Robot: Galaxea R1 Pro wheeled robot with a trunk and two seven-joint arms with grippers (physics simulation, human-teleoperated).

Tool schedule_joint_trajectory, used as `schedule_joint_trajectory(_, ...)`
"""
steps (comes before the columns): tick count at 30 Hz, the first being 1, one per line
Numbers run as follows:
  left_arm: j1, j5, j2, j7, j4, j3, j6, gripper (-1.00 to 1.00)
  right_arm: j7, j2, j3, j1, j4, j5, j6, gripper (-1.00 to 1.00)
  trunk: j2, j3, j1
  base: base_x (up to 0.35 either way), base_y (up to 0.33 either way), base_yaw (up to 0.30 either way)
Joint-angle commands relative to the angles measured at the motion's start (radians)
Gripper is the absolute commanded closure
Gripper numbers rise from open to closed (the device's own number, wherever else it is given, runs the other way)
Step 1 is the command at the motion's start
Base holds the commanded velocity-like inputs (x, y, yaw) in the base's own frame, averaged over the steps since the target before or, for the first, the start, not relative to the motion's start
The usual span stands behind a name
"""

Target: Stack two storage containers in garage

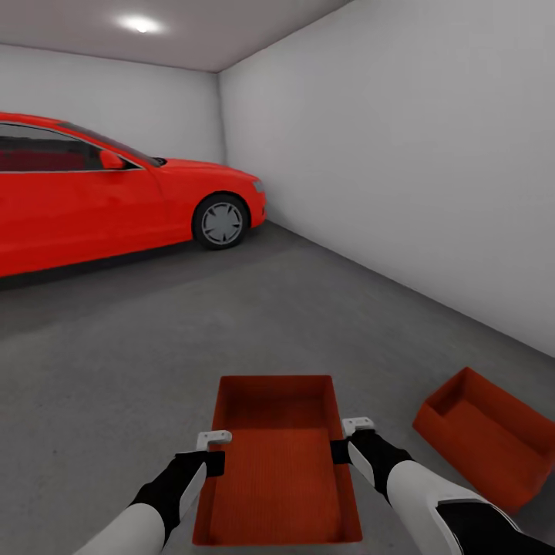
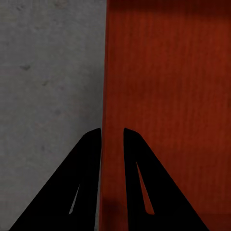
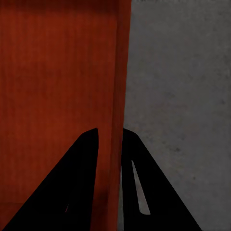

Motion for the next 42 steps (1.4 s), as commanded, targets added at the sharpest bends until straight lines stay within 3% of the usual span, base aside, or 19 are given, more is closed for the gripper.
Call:
schedule_joint_trajectory(1,0.000,0.028,0.012,-0.007,0.002,-0.020,0.016,1.00,0.004,0.000,0.057,-0.001,-0.005,-0.020,0.005,1.00,0.000,-0.001,0.000,0.165,0.242,0.000)
schedule_joint_trajectory(8,0.000,0.029,0.012,-0.007,0.002,-0.020,0.016,1.00,0.004,0.000,0.057,-0.001,-0.005,-0.020,0.005,1.00,0.000,-0.001,0.000,0.127,0.163,-0.078)
schedule_joint_trajectory(35,0.000,0.028,0.012,-0.007,0.002,-0.020,0.016,1.00,0.004,0.000,0.057,-0.001,-0.004,-0.020,0.005,1.00,0.000,-0.001,0.000,0.004,0.004,-0.254)
schedule_joint_trajectory(42,0.000,0.028,0.012,-0.007,0.002,-0.020,0.016,1.00,0.004,0.000,0.057,-0.001,-0.005,-0.020,0.005,1.00,0.000,-0.001,0.000,0.178,0.131,-0.063)
